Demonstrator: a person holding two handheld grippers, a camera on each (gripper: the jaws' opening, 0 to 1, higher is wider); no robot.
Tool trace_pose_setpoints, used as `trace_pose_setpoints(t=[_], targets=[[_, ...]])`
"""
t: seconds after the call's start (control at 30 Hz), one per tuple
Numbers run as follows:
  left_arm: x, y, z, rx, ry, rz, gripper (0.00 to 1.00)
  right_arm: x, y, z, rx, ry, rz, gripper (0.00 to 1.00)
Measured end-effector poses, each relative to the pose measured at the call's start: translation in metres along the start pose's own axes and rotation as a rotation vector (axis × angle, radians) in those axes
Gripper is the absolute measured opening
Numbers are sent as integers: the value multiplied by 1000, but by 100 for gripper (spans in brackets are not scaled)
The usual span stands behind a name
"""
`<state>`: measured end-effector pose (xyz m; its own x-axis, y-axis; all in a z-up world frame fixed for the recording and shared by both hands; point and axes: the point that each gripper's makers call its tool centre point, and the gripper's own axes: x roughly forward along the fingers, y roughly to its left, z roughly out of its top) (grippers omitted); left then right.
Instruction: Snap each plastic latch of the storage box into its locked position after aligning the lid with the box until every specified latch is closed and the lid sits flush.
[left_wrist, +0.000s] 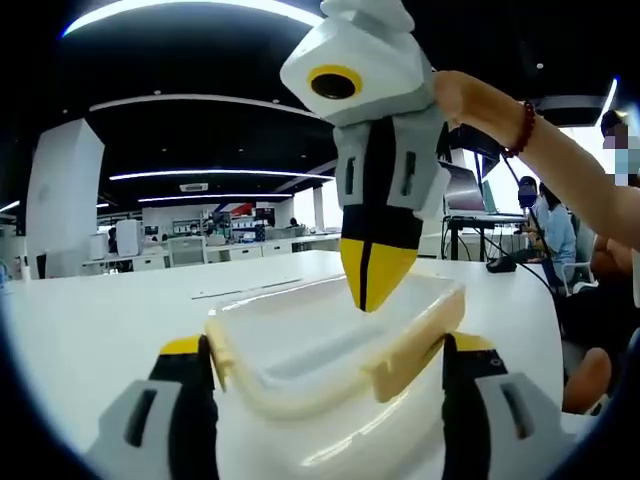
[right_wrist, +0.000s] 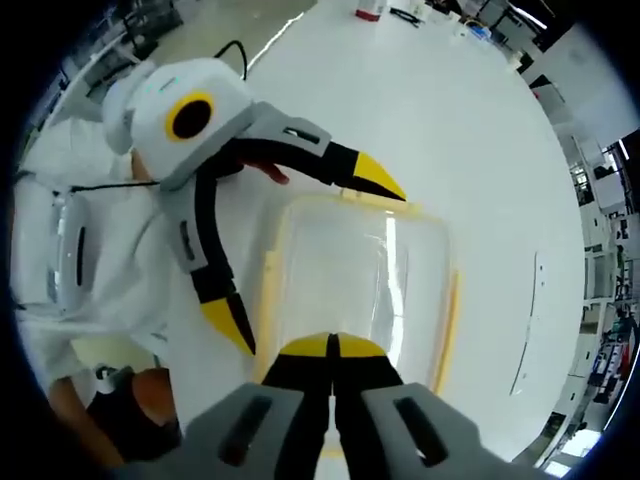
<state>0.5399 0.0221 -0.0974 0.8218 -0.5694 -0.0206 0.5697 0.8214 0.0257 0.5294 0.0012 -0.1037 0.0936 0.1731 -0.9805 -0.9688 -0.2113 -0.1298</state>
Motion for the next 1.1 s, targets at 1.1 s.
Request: trace_pose_setpoints(t=[1.1], targets=[[-1,-8,3,-2,-18,3,90,2,-2,-3,9,-74,-14,0]])
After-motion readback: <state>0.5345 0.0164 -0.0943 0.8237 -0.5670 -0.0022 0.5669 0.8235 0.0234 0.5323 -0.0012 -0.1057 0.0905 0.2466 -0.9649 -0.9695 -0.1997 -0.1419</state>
